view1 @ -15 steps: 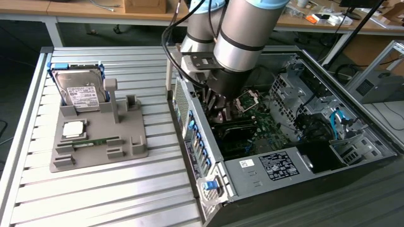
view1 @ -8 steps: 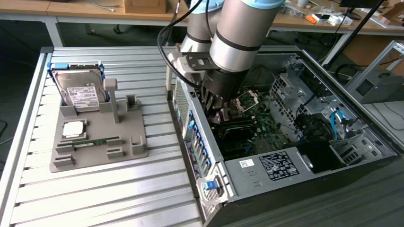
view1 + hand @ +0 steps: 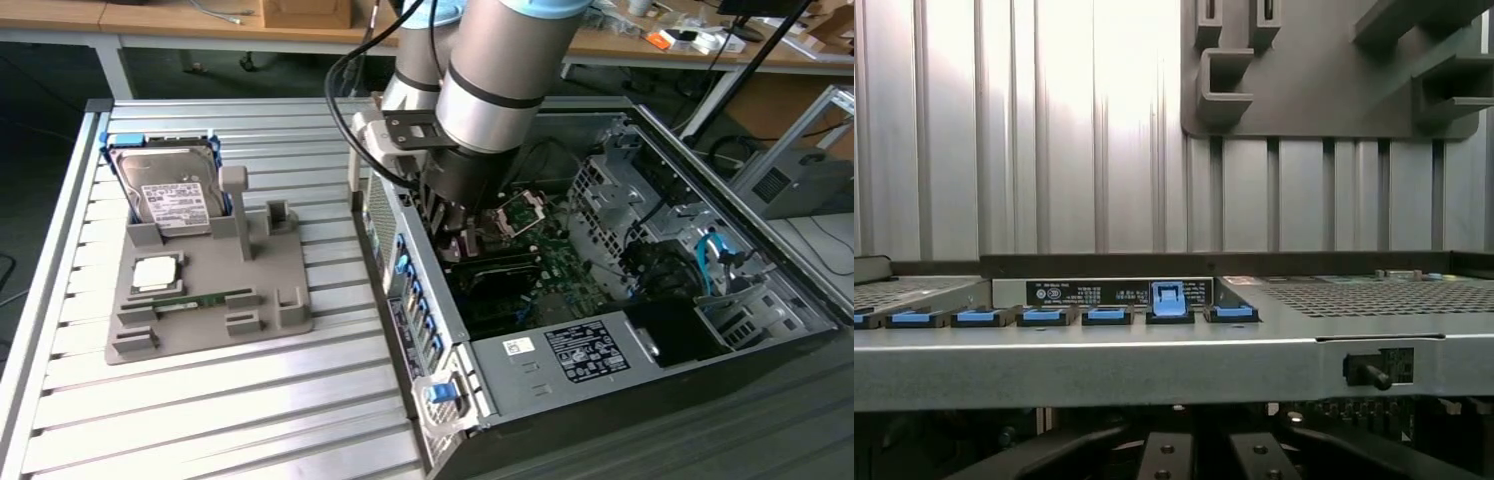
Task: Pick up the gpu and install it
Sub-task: 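Press down on the gpu until it lock into place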
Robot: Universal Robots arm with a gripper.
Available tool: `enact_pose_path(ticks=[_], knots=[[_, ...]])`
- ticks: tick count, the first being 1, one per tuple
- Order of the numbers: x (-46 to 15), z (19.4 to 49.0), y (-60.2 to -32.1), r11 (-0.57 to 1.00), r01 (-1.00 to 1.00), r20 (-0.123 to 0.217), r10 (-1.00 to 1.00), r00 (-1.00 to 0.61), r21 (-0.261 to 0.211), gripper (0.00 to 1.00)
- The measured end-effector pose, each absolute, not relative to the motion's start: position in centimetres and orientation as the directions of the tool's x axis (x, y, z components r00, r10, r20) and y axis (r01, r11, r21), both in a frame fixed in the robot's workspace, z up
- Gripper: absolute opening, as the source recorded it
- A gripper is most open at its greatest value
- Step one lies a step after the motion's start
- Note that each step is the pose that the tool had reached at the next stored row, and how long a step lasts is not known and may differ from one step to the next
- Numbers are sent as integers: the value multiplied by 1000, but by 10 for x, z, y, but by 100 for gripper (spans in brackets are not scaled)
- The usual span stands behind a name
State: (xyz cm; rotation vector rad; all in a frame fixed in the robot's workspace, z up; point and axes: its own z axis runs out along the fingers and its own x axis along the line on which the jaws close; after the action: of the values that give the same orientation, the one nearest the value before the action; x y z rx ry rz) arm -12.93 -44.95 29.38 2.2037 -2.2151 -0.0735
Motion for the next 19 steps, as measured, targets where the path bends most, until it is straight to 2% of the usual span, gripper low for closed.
enact_pose_path(ticks=[8,14,19], knots=[[-122,294,-450,5,-999,-22,-1000,-6,47,10],[-122,294,-468,4,-999,-24,-1000,-6,47,10],[-122,293,-472,4,-999,-25,-1000,-6,47,10]])
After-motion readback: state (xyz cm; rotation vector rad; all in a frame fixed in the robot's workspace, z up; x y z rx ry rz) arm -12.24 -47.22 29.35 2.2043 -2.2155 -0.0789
